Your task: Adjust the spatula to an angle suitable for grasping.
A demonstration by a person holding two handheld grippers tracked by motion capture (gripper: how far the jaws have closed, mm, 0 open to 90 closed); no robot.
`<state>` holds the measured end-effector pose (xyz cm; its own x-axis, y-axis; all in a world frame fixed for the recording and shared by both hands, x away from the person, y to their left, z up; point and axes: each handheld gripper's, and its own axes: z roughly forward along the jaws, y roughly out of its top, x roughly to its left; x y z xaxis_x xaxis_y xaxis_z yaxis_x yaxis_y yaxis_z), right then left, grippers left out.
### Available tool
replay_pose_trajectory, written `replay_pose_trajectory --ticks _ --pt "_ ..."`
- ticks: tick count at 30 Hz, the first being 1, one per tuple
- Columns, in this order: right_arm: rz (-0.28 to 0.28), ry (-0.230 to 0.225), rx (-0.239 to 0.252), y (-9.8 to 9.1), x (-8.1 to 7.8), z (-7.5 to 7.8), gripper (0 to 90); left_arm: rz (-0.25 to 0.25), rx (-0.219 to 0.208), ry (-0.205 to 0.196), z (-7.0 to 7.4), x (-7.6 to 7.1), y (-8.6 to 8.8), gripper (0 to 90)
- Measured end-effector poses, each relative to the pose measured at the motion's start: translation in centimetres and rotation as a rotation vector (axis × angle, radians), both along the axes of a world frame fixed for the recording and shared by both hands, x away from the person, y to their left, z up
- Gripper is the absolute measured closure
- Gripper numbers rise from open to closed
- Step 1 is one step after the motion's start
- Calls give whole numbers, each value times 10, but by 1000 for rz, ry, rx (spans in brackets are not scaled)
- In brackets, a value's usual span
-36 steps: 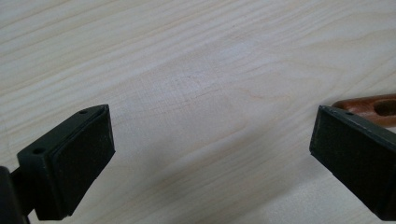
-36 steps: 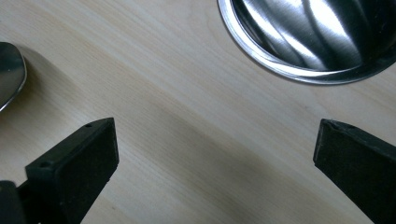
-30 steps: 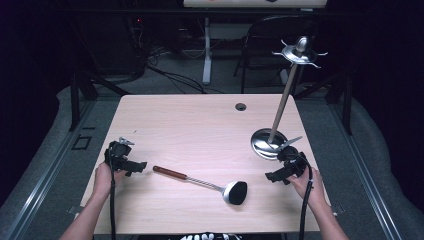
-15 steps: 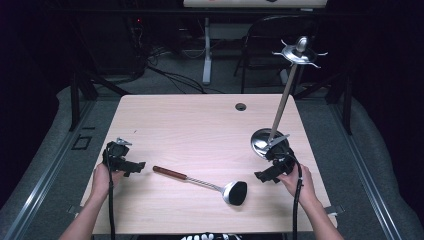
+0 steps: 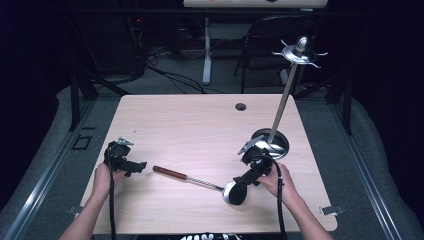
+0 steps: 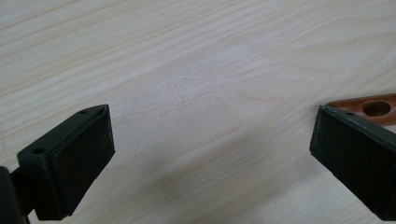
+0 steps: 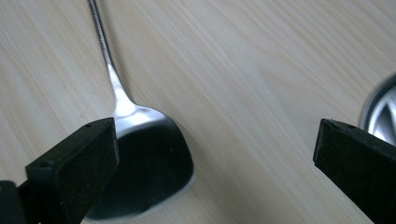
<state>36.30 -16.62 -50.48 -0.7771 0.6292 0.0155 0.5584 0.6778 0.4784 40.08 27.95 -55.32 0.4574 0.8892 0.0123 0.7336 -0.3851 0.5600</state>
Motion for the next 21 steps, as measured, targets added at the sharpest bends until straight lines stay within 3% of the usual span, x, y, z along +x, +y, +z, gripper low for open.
replay_pose_trajectory --ticks 7,8,11,13,21 --pt "68 23 16 33 -4 -8 37 0 3 0 0 0 0 0" --pt "84 27 -3 37 -4 -8 61 1 4 2 0 0 0 0" --pt "105 30 -17 47 -5 -11 172 -1 6 0 0 0 1 0" --pt "111 26 0 54 -7 -13 274 1 8 2 0 0 1 0" --pt "203 42 -45 83 -11 -23 571 -2 14 3 0 0 0 0"
